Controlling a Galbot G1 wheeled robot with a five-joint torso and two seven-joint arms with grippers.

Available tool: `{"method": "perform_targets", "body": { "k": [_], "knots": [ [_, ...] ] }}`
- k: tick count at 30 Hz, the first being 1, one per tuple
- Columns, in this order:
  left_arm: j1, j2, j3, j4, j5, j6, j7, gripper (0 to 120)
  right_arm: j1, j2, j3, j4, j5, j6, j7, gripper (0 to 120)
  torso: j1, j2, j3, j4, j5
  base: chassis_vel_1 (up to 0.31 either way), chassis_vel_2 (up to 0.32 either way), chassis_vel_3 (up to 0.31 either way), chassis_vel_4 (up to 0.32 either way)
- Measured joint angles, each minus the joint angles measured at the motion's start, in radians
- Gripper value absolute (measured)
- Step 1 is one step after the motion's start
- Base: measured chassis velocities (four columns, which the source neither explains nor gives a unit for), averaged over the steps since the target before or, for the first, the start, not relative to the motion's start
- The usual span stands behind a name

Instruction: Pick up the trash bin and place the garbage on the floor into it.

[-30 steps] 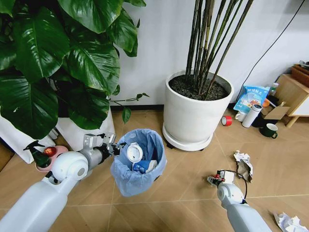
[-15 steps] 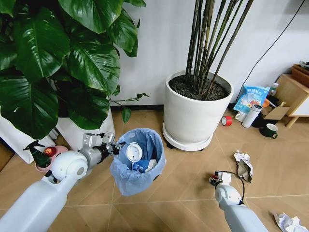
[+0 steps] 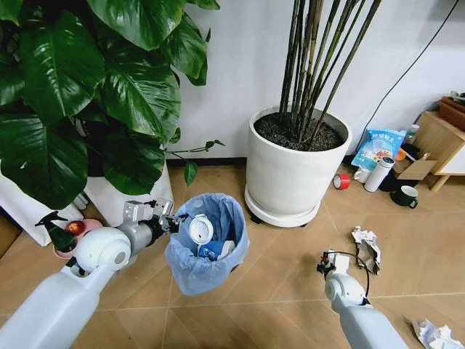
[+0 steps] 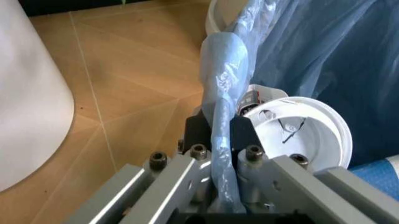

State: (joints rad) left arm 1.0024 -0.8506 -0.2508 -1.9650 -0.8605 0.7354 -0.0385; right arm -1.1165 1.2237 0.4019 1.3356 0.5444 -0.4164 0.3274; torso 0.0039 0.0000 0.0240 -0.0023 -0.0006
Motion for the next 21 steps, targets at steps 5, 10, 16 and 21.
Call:
{"method": "perform_targets", "body": {
  "k": [5, 10, 16, 21],
  "knots": [
    [0.003, -0.001, -0.001, -0.001, 0.001, 0.000, 0.000, 0, -0.028, -0.014, -0.005, 0.075, 0.000, -0.002, -0.006, 19, 0.000, 0.000, 0.000, 0.0000, -0.0002, 0.000, 0.000, 0.000, 0.000],
    [0.007, -0.011, 0.000, 0.005, 0.009, 0.000, -0.012, 0, -0.107, -0.042, -0.050, 0.319, 0.016, -0.012, -0.046, 19, 0.000, 0.000, 0.000, -0.0001, -0.0002, 0.000, 0.000, 0.000, 0.000],
    [0.002, -0.025, 0.012, 0.015, 0.012, 0.000, -0.020, 0, -0.123, -0.076, -0.091, 0.550, 0.064, -0.016, -0.079, 19, 0.000, 0.000, 0.000, 0.0000, -0.0001, 0.000, 0.000, 0.000, 0.000],
    [-0.012, -0.040, 0.027, 0.024, 0.012, 0.000, -0.027, 0, -0.057, -0.141, -0.108, 0.712, 0.166, -0.027, -0.099, 19, 0.000, 0.000, 0.000, 0.0000, -0.0003, 0.000, 0.000, 0.000, 0.000]
  ]
}}
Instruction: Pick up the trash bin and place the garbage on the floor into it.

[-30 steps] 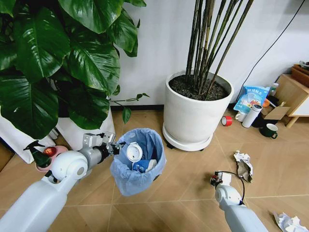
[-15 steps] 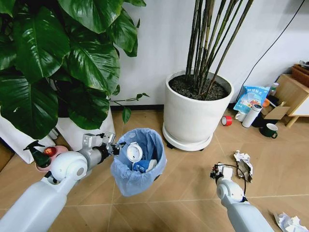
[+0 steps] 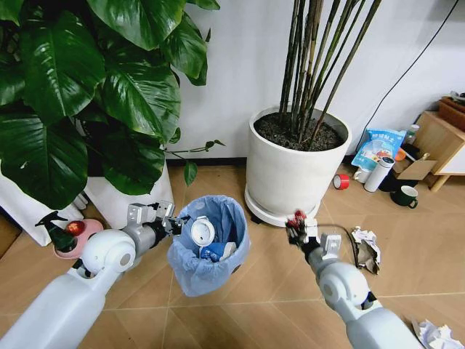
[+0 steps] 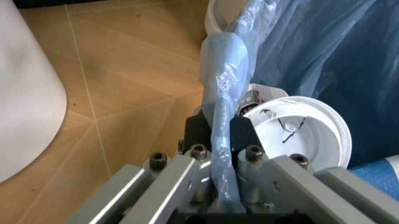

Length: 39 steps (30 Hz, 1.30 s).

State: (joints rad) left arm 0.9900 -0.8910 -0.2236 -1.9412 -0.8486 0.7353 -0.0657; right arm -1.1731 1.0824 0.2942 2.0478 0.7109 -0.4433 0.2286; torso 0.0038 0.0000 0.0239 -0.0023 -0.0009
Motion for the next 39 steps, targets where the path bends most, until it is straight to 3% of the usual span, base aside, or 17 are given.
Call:
{"method": "perform_targets", "body": {
  "k": [4, 11, 17, 23, 31, 39],
  "knots": [
    [-0.012, -0.007, 0.014, 0.008, -0.002, 0.000, -0.001, 0, 0.107, -0.075, -0.037, 0.088, 0.152, 0.005, -0.076, 19, 0.000, 0.000, 0.000, 0.0000, -0.0001, 0.000, 0.000, 0.000, 0.000],
    [-0.023, -0.012, 0.027, 0.013, -0.007, 0.000, 0.001, 0, 0.234, -0.111, -0.160, 0.077, 0.347, 0.010, -0.159, 19, 0.000, 0.000, 0.000, 0.0001, 0.0003, 0.000, 0.000, 0.000, 0.000],
    [-0.028, -0.008, 0.027, 0.017, -0.009, 0.000, 0.002, 0, 0.331, -0.105, -0.316, 0.035, 0.368, -0.027, -0.173, 19, 0.000, 0.000, 0.000, 0.0001, 0.0000, 0.000, 0.000, 0.000, 0.000],
    [-0.030, -0.005, 0.022, 0.017, -0.013, 0.000, 0.003, 0, 0.364, -0.096, -0.377, 0.009, 0.340, -0.071, -0.164, 19, 0.000, 0.000, 0.000, 0.0001, 0.0001, 0.000, 0.000, 0.000, 0.000],
    [-0.032, -0.009, 0.021, 0.017, -0.013, 0.000, 0.001, 0, 0.395, -0.074, -0.426, -0.034, 0.312, -0.082, -0.137, 45, 0.000, 0.000, 0.000, 0.0000, 0.0001, 0.000, 0.000, 0.000, 0.000],
    [-0.037, -0.009, 0.020, 0.021, -0.013, 0.000, 0.000, 0, 0.408, -0.062, -0.426, -0.050, 0.302, -0.070, -0.137, 79, 0.000, 0.000, 0.000, 0.0000, 0.0002, 0.000, 0.000, 0.000, 0.000]
  ]
}}
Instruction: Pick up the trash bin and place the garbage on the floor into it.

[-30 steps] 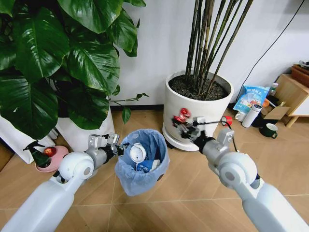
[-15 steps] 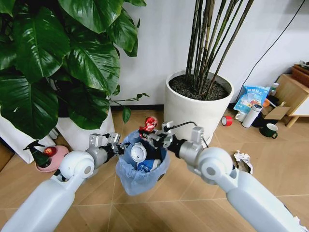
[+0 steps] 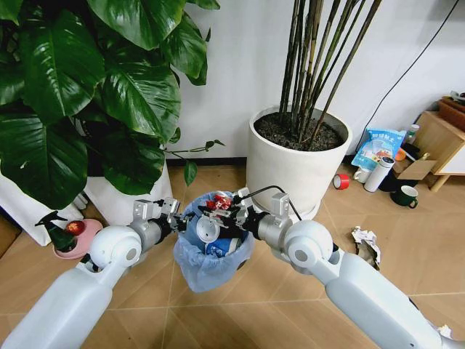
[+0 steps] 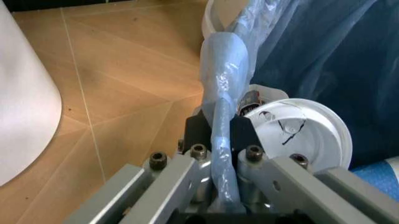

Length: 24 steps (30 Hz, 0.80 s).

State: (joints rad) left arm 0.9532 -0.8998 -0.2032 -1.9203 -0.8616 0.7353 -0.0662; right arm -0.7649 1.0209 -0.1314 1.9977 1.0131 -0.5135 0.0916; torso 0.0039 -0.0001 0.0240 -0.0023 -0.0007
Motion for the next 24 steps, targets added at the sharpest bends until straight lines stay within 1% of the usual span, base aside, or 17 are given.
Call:
{"method": "perform_targets", "body": {
  "k": [1, 3, 5, 8, 9, 10, 13, 15, 19, 24],
  "knots": [
    [0.000, 0.000, 0.000, 0.000, 0.000, 0.000, 0.000, 0, 0.000, 0.000, 0.000, 0.000, 0.000, 0.000, 0.000, 79, 0.000, 0.000, 0.000, 0.0000, 0.0000, 0.000, 0.000, 0.000, 0.000],
    [-0.002, -0.001, 0.000, 0.000, -0.001, 0.000, 0.000, 0, 0.000, -0.001, 0.006, 0.000, 0.000, 0.000, -0.005, 89, 0.000, 0.000, 0.000, 0.0000, 0.0000, 0.000, 0.000, 0.000, 0.000],
    [-0.003, -0.001, 0.000, 0.000, -0.002, 0.000, 0.001, 0, 0.001, -0.008, 0.005, -0.002, -0.005, 0.003, -0.034, 97, 0.000, 0.000, 0.000, 0.0000, 0.0000, 0.000, 0.000, 0.000, 0.000],
    [-0.003, -0.001, 0.000, 0.001, -0.002, 0.000, 0.001, 0, 0.003, -0.013, 0.004, -0.005, -0.017, 0.006, -0.065, 99, 0.000, 0.000, 0.000, 0.0000, -0.0001, 0.000, 0.000, 0.000, 0.000],
    [-0.003, -0.001, 0.000, 0.001, -0.002, 0.000, 0.001, 0, 0.003, -0.016, 0.005, -0.023, -0.052, 0.018, -0.131, 100, 0.000, 0.000, 0.000, 0.0000, -0.0001, 0.000, 0.000, 0.000, 0.000],
    [-0.003, -0.001, 0.000, 0.001, -0.002, 0.000, 0.001, 0, 0.003, -0.016, 0.005, -0.023, -0.052, 0.018, -0.131, 100, 0.000, 0.000, 0.000, 0.0000, -0.0001, 0.000, 0.000, 0.000, 0.000],
    [-0.002, -0.001, -0.003, 0.000, -0.003, 0.000, 0.001, 0, 0.003, -0.026, 0.018, -0.090, -0.230, 0.096, -0.299, 100, 0.000, 0.000, 0.000, 0.0000, 0.0000, 0.000, 0.000, 0.000, 0.000],
    [-0.002, 0.003, -0.007, -0.001, -0.004, 0.000, 0.001, 0, 0.002, -0.031, 0.030, -0.108, -0.273, 0.095, -0.350, 100, 0.000, 0.000, 0.000, -0.0001, 0.0000, 0.000, 0.000, 0.000, 0.000],
    [-0.001, 0.007, -0.012, -0.001, -0.005, 0.000, 0.002, 0, -0.002, -0.032, 0.036, -0.111, -0.229, 0.066, -0.324, 100, 0.000, 0.000, 0.000, 0.0000, 0.0000, 0.000, 0.000, 0.000, 0.000],
    [0.000, 0.009, -0.013, -0.005, -0.008, 0.000, 0.002, 0, -0.010, -0.035, 0.043, -0.113, -0.216, 0.059, -0.316, 100, 0.000, 0.000, 0.000, 0.0001, 0.0001, 0.000, 0.000, 0.000, 0.000]
  ]
}}
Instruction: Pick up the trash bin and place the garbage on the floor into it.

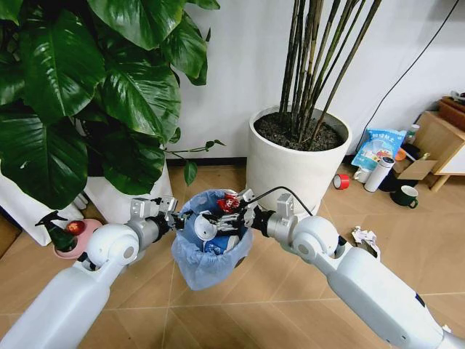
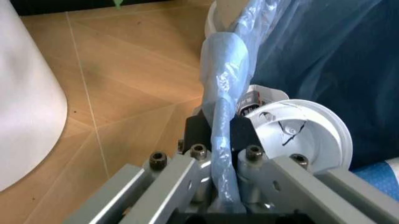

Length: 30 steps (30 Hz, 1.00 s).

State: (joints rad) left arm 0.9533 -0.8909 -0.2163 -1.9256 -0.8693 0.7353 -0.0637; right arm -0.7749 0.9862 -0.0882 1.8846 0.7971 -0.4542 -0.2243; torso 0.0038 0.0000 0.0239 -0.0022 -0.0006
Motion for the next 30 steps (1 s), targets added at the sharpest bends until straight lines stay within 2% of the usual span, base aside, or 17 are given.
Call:
{"method": "perform_targets", "body": {
  "k": [16, 30],
  "knots": [
    [-0.002, 0.000, 0.000, 0.003, 0.000, 0.000, 0.001, 0, -0.031, -0.032, 0.046, 0.056, 0.028, 0.004, 0.004, 100, 0.000, 0.000, 0.000, -0.0002, -0.0001, 0.000, 0.000, 0.000, 0.000],
    [-0.001, -0.001, 0.001, 0.000, 0.001, 0.000, 0.000, 0, 0.043, 0.001, -0.025, 0.001, 0.071, 0.037, -0.012, 100, 0.000, 0.000, 0.000, 0.0000, 0.0000, 0.000, 0.000, 0.000, 0.000]
  ]
}}
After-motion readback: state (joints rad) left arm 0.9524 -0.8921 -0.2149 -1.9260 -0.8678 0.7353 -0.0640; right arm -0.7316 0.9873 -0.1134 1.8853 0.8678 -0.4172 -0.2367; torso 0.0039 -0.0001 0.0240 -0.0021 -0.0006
